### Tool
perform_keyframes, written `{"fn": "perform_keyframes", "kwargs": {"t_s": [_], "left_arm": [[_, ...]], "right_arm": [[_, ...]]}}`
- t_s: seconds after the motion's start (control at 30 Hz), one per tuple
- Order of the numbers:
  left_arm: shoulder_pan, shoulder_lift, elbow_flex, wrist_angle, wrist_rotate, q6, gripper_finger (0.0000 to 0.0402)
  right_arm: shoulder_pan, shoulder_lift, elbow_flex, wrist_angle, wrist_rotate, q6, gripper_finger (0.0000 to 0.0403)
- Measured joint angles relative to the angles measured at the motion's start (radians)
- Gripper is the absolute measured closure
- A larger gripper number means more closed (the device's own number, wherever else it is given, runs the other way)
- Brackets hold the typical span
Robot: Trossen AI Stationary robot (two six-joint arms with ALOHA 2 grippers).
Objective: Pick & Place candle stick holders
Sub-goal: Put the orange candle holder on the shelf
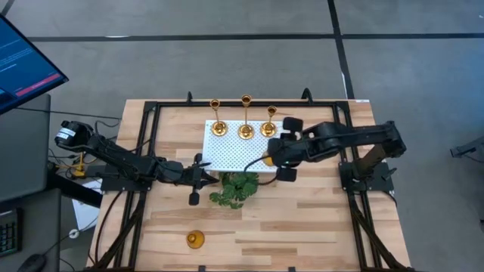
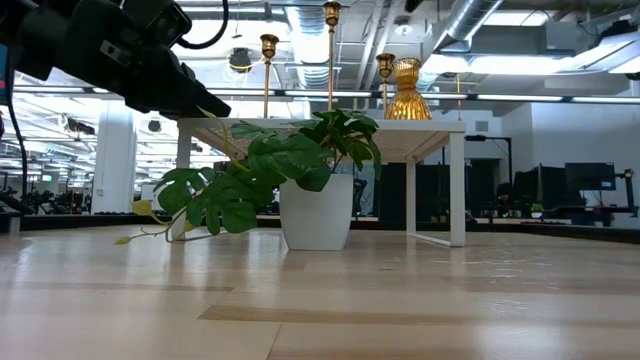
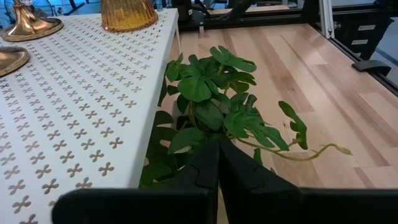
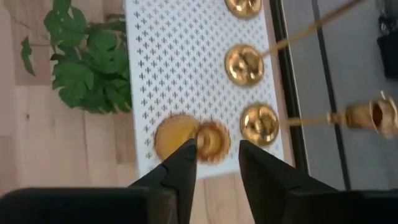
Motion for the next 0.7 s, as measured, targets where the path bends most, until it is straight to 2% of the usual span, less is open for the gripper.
{"fn": "perform_keyframes", "kwargs": {"t_s": [0.3,0.53,0.7], "left_arm": [[0.000,0.000,0.000,0.000,0.001,0.000,0.0394],[-0.031,-0.083,-0.001,-0.002,0.008,0.001,0.0394],[-0.102,-0.182,-0.001,-0.002,0.065,0.032,0.0394]], "right_arm": [[0.139,-0.021,0.023,-0.144,0.003,0.166,0.0395],[0.273,-0.059,-0.057,-0.083,0.029,0.193,0.0401],[0.347,-0.159,-0.227,0.161,0.032,0.160,0.0402]]}}
